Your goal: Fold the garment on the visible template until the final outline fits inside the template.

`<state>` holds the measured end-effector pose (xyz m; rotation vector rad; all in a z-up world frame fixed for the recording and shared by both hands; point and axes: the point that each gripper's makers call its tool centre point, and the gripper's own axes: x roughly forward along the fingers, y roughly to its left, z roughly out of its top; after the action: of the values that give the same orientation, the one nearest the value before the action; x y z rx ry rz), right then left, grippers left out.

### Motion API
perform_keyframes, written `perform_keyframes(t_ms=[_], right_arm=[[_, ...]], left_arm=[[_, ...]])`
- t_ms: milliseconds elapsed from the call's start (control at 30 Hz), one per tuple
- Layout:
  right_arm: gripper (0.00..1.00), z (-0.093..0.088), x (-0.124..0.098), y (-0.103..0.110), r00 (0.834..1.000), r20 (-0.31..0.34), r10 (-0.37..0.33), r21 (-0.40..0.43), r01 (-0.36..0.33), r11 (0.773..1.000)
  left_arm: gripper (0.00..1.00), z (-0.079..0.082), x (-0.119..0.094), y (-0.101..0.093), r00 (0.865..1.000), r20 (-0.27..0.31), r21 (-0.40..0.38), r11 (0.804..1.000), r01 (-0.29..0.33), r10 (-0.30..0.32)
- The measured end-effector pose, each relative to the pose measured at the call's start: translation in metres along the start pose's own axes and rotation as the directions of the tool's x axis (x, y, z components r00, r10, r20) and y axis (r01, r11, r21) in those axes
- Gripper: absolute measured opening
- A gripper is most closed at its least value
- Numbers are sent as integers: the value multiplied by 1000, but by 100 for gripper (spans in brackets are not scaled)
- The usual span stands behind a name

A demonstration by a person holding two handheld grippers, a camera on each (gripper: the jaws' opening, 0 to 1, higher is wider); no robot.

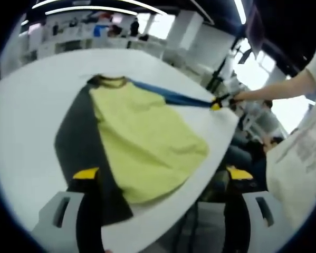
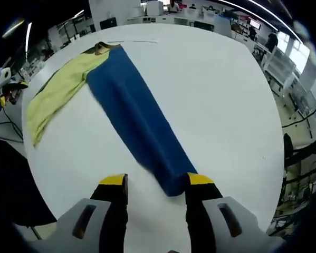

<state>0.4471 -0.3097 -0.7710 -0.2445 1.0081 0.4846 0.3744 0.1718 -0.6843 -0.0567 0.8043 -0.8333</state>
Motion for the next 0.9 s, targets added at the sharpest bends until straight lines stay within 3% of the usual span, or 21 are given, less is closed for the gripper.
perform_keyframes(t_ms=[633,900], right_arm=[[67,8,7,-9,1000,14,-14,16,13,1000],[69,7,5,-6,1000,12,-9,-3,9,1000]], left_arm=[[92,-4,2,-2,1000,-14,-6,1000,-4,4],[92,-2,5,-2,1000,-19,1,1000,2,-2]])
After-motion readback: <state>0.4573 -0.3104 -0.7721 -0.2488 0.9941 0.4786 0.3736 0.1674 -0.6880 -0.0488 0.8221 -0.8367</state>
